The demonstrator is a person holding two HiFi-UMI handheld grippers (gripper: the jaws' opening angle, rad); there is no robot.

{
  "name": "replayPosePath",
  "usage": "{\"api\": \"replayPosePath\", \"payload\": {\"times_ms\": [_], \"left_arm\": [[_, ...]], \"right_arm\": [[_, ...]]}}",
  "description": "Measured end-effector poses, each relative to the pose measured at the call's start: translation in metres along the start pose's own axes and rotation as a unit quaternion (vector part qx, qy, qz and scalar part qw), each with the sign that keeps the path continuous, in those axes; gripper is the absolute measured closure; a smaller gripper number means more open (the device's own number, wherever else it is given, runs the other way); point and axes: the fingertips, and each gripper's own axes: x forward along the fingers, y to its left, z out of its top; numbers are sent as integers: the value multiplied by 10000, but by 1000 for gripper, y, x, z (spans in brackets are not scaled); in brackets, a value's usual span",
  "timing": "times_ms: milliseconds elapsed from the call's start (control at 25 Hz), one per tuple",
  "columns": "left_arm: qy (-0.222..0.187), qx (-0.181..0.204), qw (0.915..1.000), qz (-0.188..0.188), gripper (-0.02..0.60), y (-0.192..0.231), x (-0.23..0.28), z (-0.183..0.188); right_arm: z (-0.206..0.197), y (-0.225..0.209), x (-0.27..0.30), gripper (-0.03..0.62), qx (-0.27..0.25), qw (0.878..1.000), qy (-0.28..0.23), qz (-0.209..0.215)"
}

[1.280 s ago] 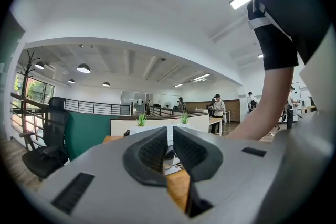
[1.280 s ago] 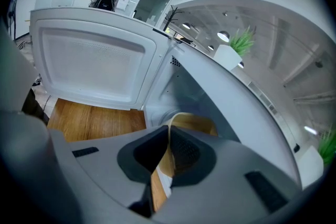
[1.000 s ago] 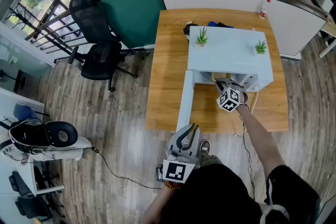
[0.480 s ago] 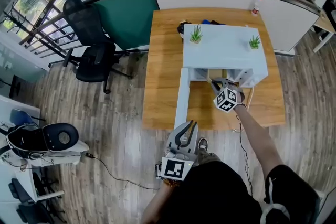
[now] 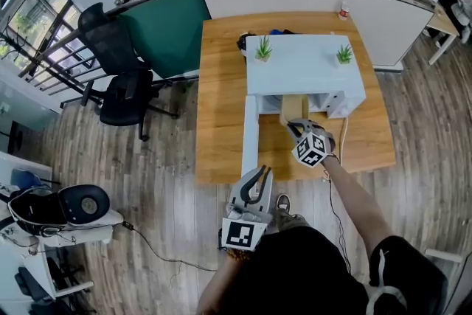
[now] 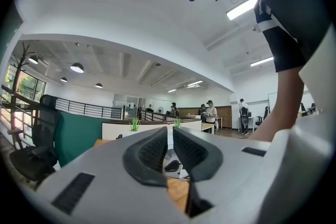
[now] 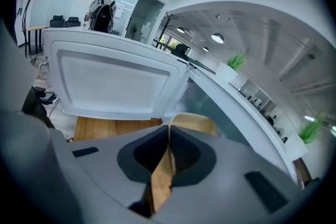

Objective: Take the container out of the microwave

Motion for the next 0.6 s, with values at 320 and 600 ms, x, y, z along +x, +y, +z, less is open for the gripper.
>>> {"api": "replayPosePath", "payload": {"times_ms": [320,600], "left_arm": [[-49,39,9999,-141,534,7,-6,4],[-79,13,9996,-272,534,12,-8,9]], "right_arm": [[19,22,-22,572,108,9997,-198,-72],[42,39,-48,571,209,9988,-400,-205]]}}
